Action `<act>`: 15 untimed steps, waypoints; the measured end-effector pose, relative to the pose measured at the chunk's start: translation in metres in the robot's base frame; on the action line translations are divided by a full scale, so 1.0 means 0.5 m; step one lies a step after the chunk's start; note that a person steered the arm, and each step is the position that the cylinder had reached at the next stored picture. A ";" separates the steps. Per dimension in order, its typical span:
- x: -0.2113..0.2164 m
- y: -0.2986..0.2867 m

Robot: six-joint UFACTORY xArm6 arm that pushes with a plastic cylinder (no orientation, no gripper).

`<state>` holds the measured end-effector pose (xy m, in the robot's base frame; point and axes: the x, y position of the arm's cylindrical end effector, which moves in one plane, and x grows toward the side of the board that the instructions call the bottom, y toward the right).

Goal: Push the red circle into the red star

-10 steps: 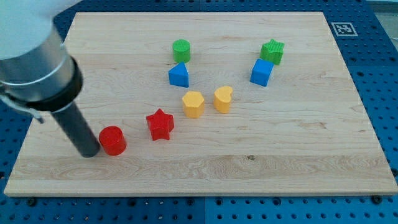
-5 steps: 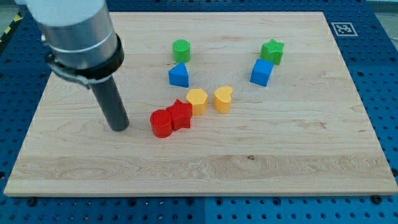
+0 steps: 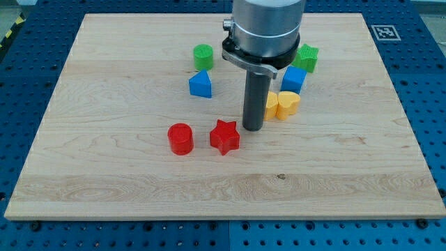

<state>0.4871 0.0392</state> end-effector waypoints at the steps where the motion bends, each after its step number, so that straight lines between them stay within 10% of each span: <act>1: 0.008 -0.030; 7: -0.068 -0.060; 10: -0.028 -0.420; 15: 0.026 -0.271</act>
<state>0.4999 -0.0966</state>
